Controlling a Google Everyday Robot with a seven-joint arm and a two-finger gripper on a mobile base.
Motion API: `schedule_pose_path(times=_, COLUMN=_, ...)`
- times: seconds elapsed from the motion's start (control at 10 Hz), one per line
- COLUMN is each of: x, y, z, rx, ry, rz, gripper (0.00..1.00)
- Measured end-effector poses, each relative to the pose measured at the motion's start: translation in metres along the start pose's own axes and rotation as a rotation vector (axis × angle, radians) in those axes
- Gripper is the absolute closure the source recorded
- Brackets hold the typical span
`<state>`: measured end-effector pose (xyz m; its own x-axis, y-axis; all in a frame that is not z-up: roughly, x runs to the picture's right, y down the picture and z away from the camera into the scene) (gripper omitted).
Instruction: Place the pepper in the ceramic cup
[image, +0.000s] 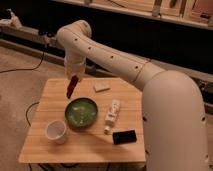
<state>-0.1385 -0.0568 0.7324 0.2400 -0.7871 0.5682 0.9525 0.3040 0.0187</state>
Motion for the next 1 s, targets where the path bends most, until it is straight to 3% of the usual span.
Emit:
schedule_pose_path(times=0.2, x=-0.003, y=-0.001, z=0.000, rx=0.001, ry=-0.010, rz=0.011, gripper=0.85)
schedule_pose_path(times=0.5, x=-0.035, y=-0.016, z=-0.002, rx=-0.023, ry=-0.040, rz=0.023, gripper=0.85)
schedule_pose_path(times=0.7, x=-0.052, y=-0.018, z=0.000, rx=-0.068, ry=-0.016, rz=0.014, gripper=0.85)
schedule_pose_path(times=0.9, x=-0.069, y=-0.020, z=0.016, rx=-0.126, ry=0.012, rz=0.001, gripper=0.85)
schedule_pose_path(times=1.0, x=-0.076, y=-0.023, z=0.023, rx=-0.133, ry=0.011, rz=-0.005, gripper=0.85)
